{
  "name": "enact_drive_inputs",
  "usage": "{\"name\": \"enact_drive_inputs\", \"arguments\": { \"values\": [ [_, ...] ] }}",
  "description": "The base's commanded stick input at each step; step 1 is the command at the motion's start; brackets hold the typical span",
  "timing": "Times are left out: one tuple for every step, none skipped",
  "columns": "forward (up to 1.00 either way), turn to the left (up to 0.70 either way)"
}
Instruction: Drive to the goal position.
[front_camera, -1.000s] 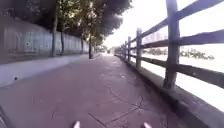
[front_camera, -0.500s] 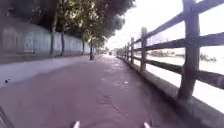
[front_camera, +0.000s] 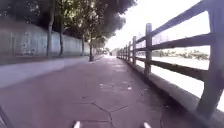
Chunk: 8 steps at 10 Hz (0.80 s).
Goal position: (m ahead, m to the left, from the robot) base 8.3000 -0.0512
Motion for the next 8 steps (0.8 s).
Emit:
{"name": "enact_drive_inputs", "arguments": {
  "values": [
    [0.7,0.14],
    [0.7,0.35],
    [0.7,0.27],
    [0.7,0.05],
    [0.7,0.0],
    [0.7,0.0],
    [0.7,0.0],
    [0.7,0.0]
  ]
}}
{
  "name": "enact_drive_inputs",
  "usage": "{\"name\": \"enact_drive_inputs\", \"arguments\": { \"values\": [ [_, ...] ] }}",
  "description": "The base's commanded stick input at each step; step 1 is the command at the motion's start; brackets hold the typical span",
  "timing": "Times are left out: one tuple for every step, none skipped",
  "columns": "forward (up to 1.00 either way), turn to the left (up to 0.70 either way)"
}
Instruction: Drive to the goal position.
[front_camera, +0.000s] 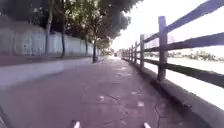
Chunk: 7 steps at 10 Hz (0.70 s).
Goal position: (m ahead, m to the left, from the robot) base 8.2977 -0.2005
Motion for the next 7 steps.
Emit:
{"name": "enact_drive_inputs", "arguments": {
  "values": [
    [0.7,0.0],
    [0.7,0.0],
    [0.7,0.0],
    [0.7,-0.12],
    [0.7,-0.27],
    [0.7,-0.03],
    [0.7,0.0]
  ]
}}
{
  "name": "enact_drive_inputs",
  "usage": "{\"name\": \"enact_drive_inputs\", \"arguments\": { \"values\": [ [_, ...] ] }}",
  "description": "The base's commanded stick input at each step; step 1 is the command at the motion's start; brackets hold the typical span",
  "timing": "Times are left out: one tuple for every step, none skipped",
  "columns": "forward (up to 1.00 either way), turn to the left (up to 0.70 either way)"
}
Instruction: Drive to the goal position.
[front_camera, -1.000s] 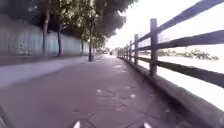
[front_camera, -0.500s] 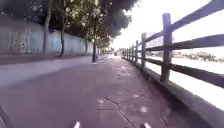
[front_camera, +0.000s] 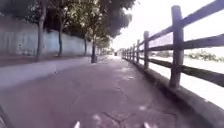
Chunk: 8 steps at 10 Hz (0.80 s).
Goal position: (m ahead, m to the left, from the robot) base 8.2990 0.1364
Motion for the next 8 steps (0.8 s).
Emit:
{"name": "enact_drive_inputs", "arguments": {
  "values": [
    [0.7,0.0],
    [0.7,0.0],
    [0.7,0.0],
    [0.7,0.0],
    [0.7,0.0],
    [0.7,0.0],
    [0.7,0.0],
    [0.7,0.0]
  ]
}}
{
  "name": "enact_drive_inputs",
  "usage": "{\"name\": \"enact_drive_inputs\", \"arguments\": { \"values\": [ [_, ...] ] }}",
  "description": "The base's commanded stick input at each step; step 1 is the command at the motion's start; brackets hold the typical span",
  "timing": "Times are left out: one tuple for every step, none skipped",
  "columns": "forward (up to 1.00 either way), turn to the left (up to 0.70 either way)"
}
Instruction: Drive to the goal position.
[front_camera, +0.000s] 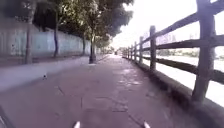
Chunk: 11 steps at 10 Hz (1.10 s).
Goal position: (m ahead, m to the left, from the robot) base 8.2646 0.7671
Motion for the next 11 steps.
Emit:
{"name": "enact_drive_inputs", "arguments": {
  "values": [
    [0.7,0.0],
    [0.7,0.0],
    [0.7,-0.19],
    [0.7,-0.29],
    [0.7,-0.15],
    [0.7,-0.06],
    [0.7,0.0],
    [0.7,0.0],
    [0.7,0.0],
    [0.7,0.0],
    [0.7,0.0]
  ]
}}
